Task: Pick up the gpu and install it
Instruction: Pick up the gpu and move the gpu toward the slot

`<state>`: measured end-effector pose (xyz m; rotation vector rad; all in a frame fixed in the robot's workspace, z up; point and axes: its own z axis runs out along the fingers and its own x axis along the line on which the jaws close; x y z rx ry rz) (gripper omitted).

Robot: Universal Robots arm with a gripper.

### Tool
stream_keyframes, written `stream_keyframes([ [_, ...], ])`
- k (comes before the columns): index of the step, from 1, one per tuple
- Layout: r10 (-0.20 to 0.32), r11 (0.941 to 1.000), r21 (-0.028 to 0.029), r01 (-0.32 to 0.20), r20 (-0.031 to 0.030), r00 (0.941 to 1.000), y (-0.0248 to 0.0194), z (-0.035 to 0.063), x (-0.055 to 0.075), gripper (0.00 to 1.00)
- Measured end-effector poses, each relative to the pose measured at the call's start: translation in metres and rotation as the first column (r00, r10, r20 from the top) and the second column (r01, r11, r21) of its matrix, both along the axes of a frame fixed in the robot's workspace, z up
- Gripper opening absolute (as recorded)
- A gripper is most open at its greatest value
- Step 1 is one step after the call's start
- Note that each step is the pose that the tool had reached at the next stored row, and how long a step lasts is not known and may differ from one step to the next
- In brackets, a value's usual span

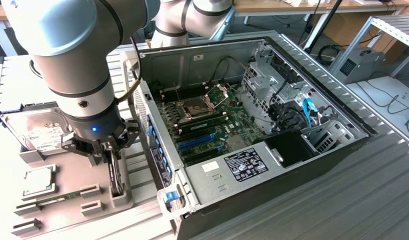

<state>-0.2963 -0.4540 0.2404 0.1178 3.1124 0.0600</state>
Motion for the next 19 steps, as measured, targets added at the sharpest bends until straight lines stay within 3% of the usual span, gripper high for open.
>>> stream_keyframes([
  [19,0.000,1.0000,-0.0011,0.000,0.0000,1.0000,0.0000,0.0049,0.0000,0.29],
])
